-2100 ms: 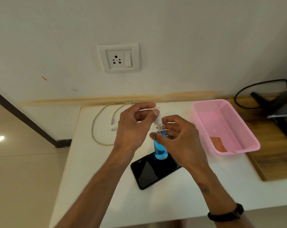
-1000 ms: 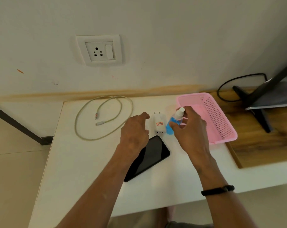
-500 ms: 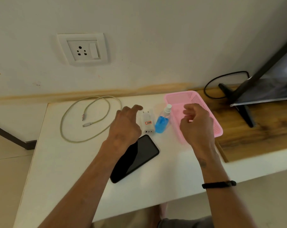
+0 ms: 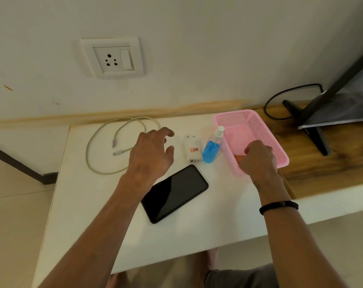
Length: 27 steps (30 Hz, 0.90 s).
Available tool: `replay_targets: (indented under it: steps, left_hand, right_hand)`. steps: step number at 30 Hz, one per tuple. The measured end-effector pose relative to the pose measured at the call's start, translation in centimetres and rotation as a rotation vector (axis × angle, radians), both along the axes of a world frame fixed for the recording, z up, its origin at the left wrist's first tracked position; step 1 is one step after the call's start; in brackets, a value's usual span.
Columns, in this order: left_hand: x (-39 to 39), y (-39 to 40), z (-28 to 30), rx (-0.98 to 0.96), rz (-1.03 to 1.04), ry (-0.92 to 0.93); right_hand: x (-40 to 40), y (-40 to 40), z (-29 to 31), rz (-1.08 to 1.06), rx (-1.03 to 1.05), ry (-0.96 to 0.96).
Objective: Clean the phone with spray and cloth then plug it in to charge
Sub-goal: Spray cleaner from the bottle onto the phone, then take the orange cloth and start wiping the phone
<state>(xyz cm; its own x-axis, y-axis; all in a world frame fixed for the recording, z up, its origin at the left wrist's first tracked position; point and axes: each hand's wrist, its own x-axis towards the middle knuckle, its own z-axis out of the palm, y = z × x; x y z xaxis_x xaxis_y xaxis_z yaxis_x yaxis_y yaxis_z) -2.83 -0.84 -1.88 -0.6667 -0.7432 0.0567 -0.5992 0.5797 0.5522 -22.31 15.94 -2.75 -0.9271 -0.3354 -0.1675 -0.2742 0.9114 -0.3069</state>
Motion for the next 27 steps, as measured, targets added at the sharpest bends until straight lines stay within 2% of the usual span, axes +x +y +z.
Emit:
replay_targets:
  steps: [6,9,11,13,15,17,19,21,24,27]
  left_hand:
    - [0.3,-0.2,0.1,0.025,0.005,0.009]
    - [0.2,0.1,0.7,0.039,-0.001,0.014]
    - [0.2,0.9,1.3,0.049,-0.013,0.034]
    - [0.5,2.1,2.0,0.095,-0.043,0.094]
    - [1.3,3.7,2.4,0.15,-0.099,0.166]
    - [2.5,5.1,2.7,0.24,-0.123,0.276]
    - [3.6,5.7,3.1,0.4,-0.075,0.346]
    - [4.4,5.6,3.1,0.578,0.001,0.334]
    - [4.9,4.9,3.3,0.905,0.113,0.374]
    - [5.0,4.0,3.8,0.979,0.116,0.443]
  right_hand:
    - [-0.3,-0.3,0.0,-0.025,-0.045,0.012]
    - [0.2,-0.3,1.1,0.0,-0.195,0.094]
    - [1.0,0.1,2.5,-0.001,-0.351,0.059]
    - [2.4,0.9,4.2,-0.034,-0.579,-0.099]
    - [4.5,1.6,5.6,-0.092,-0.835,-0.372]
    - [6.7,1.9,5.9,-0.088,-0.976,-0.629]
    - [8.4,1.4,5.6,-0.068,-1.009,-0.851]
    - [9.5,0.5,5.0,-0.031,-0.986,-1.048]
    - [10.3,-0.7,4.4,0.053,-0.955,-1.194]
    - [10.7,-1.3,4.1,0.054,-0.967,-1.242]
